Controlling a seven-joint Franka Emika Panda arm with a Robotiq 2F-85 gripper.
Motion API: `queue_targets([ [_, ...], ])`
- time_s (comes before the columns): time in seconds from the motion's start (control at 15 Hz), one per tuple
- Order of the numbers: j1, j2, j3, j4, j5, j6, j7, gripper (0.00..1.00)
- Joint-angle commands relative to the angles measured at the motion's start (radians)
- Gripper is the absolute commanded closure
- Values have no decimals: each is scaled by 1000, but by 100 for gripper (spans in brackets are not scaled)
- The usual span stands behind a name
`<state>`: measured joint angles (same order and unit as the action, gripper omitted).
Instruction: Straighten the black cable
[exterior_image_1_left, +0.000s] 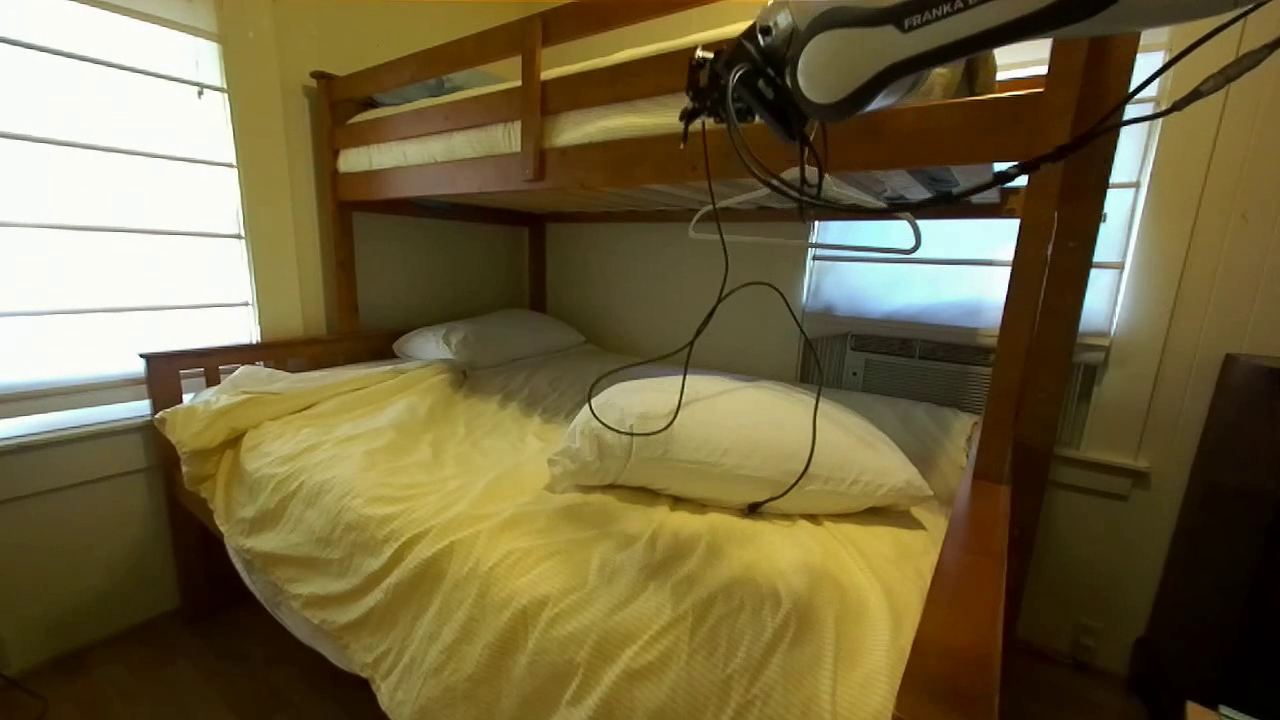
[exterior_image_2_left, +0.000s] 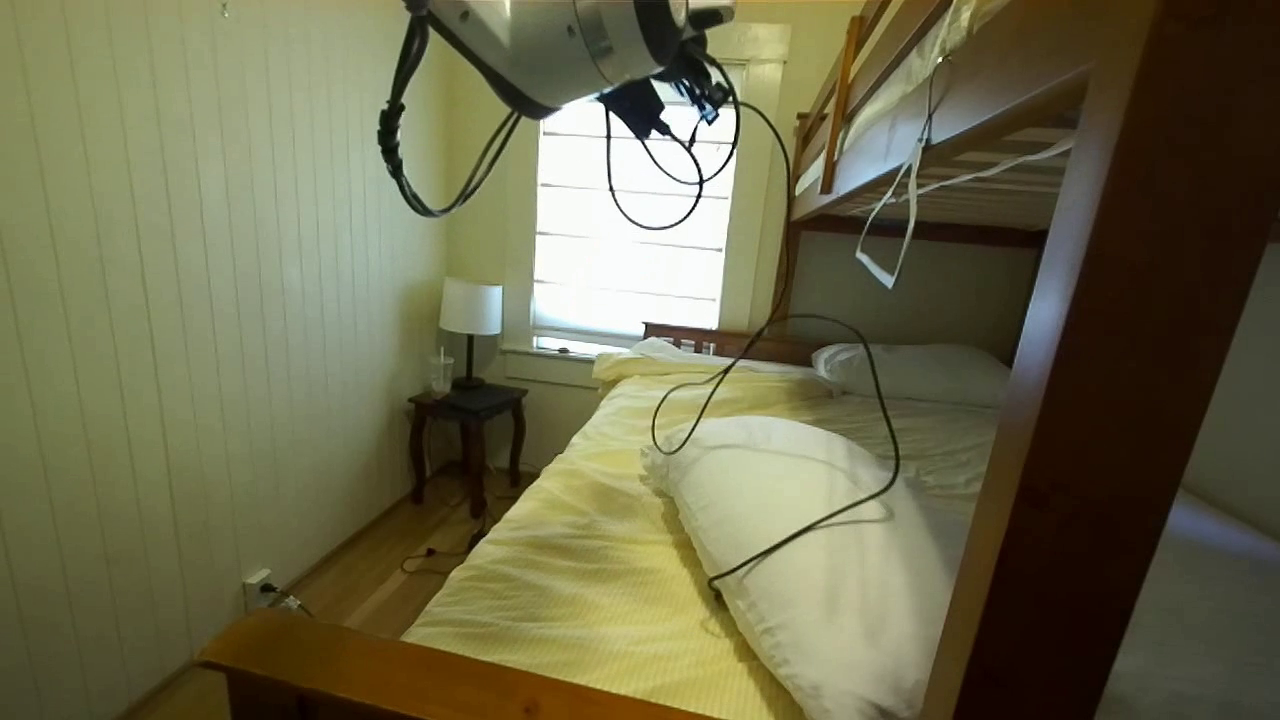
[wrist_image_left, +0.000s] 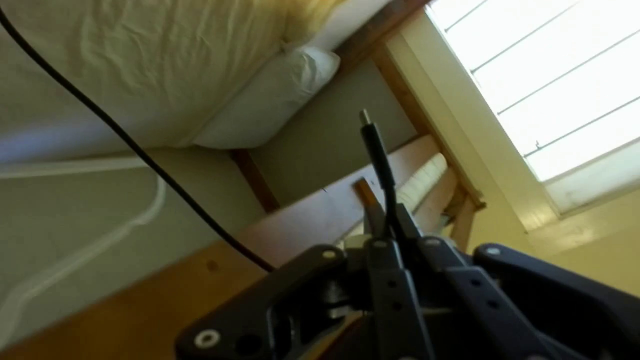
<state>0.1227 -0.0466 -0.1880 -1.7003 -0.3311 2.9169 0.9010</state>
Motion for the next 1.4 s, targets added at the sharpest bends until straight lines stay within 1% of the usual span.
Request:
queue_targets([
  [0.0,25,79,12,182,68,33,-74,99],
  [0.2,37,120,27,288,154,19,-82,99],
  [0.33,30,167,30,386,186,11,-116,99],
  [0.47,12,215,22,493,193,12,-142,99],
  [0.6,-9,259,-5,586,151,37,-134,99],
  [0.73,-25,309,-56,681,105,49,-93,99],
  [0.87,-44,357,-72,764,140,25,-107,99],
  [0.93,-55,364,-62,772,169,9,-125,99],
  [1.07,-72,389,-54,774,182,12,-128,99],
  [1.27,-90,390,19,691,252,1,-166,99],
  [1.33,-98,378,65,646,290,-12,-192,99],
])
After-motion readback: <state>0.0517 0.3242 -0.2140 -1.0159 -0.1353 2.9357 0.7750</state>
